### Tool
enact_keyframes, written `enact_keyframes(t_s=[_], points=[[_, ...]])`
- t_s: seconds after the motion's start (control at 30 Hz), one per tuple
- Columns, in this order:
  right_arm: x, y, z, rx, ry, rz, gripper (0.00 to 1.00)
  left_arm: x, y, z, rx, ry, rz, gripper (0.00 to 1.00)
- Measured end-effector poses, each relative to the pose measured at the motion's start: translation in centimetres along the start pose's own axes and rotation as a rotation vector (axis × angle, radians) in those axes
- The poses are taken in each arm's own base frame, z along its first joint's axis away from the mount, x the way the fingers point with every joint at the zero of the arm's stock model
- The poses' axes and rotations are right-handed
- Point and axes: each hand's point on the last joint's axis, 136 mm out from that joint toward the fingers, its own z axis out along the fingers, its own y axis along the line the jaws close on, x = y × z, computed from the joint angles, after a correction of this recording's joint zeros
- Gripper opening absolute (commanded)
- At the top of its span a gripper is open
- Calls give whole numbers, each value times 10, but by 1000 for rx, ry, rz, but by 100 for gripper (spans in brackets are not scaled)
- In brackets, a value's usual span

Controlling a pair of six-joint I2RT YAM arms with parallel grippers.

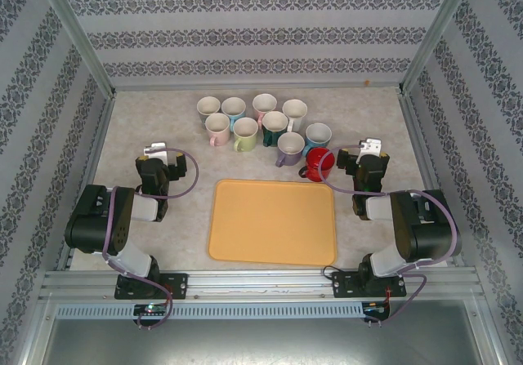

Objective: Turn the mug right side up

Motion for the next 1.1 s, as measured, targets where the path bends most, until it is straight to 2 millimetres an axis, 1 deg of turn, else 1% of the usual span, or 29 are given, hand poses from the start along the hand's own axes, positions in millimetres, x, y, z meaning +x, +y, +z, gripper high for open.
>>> enact_keyframes(t_s=[0.1, 0.6, 1.1], points=[[0, 2, 0, -6, 1, -4, 98, 0, 0, 0, 2, 0, 0, 100], [0, 3, 0, -6, 1, -7, 98, 0, -5, 0, 27, 1, 3, 100], [1, 2, 0, -6, 1, -7, 98, 0, -5, 0, 29, 1, 3, 100]])
